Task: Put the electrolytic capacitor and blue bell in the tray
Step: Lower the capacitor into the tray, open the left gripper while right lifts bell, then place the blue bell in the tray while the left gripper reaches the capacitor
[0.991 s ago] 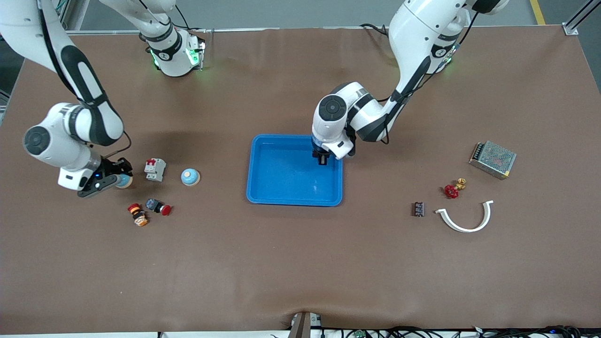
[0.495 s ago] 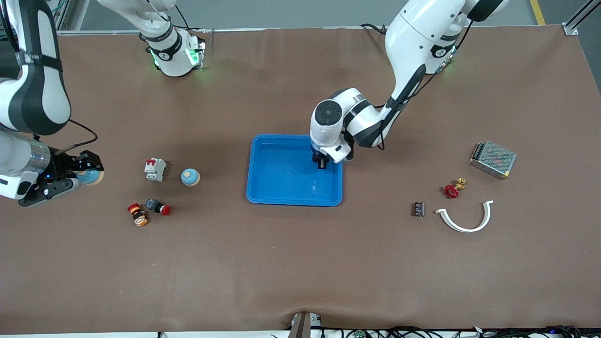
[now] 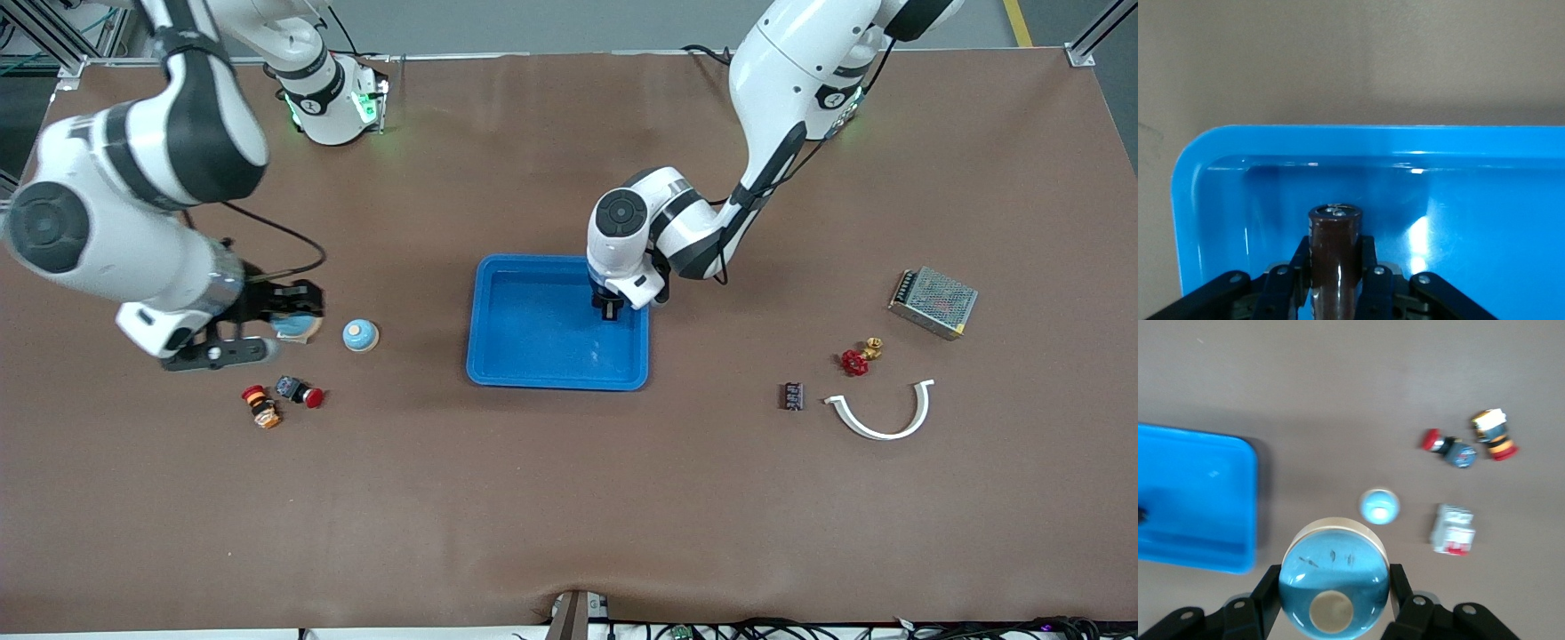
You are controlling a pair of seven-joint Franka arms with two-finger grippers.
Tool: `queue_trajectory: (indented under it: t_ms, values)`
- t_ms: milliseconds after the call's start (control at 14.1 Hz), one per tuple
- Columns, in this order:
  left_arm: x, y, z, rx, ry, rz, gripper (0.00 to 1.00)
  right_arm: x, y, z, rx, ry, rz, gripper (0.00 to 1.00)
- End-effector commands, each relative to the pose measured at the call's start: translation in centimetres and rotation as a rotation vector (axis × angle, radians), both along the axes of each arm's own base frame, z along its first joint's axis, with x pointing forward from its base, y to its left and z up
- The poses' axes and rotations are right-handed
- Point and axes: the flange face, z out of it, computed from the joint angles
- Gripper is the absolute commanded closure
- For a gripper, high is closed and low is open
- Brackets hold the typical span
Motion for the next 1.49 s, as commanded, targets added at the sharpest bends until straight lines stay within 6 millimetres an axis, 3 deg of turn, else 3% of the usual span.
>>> queue_trajectory:
  t_ms: [0,212,495,920,1061,1415]
  values:
    - [0.1,-0.8,0.1,0.018,-0.038,-0.026,0.01,-1.0,6.1,-0.1,-0.002,-0.017,-0.090,0.79]
    - [0.4,-1.0,0.8,0.014,-0.047,-0.026,0.00,-2.9,11.9,-0.7,-0.005,-0.043,-0.134,0.79]
    - [1.6,-1.4,2.4,0.035,-0.047,-0.019,0.00,-7.0,19.6,-4.3,-0.003,-0.057,-0.162,0.79]
    - [3.2,-0.2,3.8,0.069,-0.038,-0.062,0.00,-12.2,24.0,-11.0,-0.003,-0.076,-0.132,0.79]
    - [4.4,1.2,4.6,0.077,-0.031,-0.078,0.00,-13.8,25.4,-12.8,-0.005,-0.077,-0.111,0.79]
    - [6.3,4.0,5.6,0.102,-0.002,-0.158,0.00,-14.7,26.3,-15.6,-0.018,-0.083,-0.089,0.79]
